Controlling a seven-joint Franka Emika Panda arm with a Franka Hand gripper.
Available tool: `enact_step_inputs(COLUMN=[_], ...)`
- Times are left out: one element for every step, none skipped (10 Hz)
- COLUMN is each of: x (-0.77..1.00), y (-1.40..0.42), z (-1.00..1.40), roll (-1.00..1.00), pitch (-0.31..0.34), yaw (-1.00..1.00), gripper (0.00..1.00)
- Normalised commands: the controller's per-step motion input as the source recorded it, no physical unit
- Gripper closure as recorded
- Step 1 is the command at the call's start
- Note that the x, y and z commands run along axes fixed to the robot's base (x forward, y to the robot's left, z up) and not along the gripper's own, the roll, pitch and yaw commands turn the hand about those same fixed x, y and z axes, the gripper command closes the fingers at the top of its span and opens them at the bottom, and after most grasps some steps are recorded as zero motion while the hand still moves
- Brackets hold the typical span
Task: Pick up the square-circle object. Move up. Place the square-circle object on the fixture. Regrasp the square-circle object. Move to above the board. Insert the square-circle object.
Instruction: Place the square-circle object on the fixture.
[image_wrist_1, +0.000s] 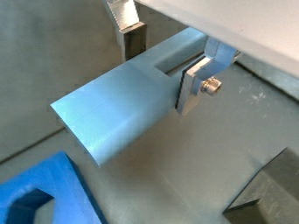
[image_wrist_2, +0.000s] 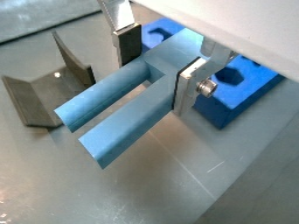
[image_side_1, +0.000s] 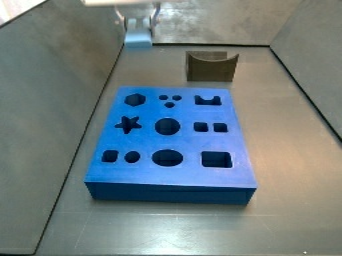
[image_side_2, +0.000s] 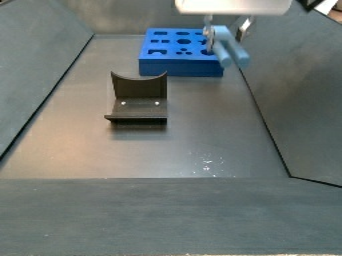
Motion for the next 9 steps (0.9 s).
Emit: enact_step_inputs(x=[-0.02, -0.01, 0.0, 0.0, 0.01, 1.0, 1.0, 1.0, 1.0], y=[0.02, 0.02, 0.02, 0.02, 0.02, 0.1, 0.1, 0.09, 0.09], z=[0.81, 0.71, 0.5, 0.34, 0.18, 0.24, 0.23, 0.21, 0.19], roll=[0.05, 0.05, 0.06, 0.06, 0.07, 0.21, 0.2, 0.15, 0.1], pitch=[0.045, 0.049, 0.06, 0.071, 0.081, 0.017, 0.028, 0.072, 0.119], yaw=[-0.01, -0.01, -0.01, -0.01, -0.01, -0.58, -0.55, -0.41, -0.24], gripper=[1.0, 1.0, 1.0, 1.0, 1.0, 1.0, 1.0, 1.0, 1.0])
